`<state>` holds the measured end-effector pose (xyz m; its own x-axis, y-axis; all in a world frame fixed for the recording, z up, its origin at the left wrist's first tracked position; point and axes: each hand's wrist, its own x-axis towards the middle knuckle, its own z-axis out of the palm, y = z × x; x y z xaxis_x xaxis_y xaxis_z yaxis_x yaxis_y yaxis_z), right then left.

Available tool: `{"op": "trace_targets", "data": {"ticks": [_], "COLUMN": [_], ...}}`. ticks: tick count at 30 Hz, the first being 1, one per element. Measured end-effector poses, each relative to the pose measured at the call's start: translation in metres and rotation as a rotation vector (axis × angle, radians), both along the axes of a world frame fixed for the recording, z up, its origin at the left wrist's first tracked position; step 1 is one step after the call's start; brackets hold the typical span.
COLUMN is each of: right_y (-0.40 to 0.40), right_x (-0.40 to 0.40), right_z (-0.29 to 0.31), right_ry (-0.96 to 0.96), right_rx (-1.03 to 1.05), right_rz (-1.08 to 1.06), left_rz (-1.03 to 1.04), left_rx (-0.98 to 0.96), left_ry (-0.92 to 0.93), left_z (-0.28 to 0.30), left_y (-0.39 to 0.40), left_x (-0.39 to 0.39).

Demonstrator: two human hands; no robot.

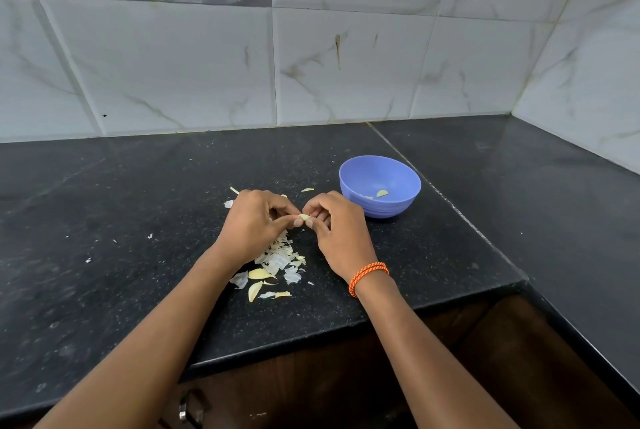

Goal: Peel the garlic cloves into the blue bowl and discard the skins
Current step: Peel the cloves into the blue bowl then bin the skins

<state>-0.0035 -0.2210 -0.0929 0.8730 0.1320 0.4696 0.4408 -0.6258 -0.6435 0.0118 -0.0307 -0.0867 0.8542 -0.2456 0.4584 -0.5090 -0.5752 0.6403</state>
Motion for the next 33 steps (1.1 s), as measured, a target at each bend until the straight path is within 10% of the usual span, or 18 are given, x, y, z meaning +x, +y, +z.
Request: {"op": "trace_targets", "data": {"ticks": [33], "right_y": [-0.0002], "right_x": [-0.0011], "right_z": [0.0010], "right_ry": [-0.038], "right_rx": [0.087], "right_rz": [0.021], "left_rz": [-0.015], "left_rx": [-0.275], "left_ry": [0.134], "left_z": [0.0061], "left_y": [-0.0063], "left_x": [-0.0044]}}
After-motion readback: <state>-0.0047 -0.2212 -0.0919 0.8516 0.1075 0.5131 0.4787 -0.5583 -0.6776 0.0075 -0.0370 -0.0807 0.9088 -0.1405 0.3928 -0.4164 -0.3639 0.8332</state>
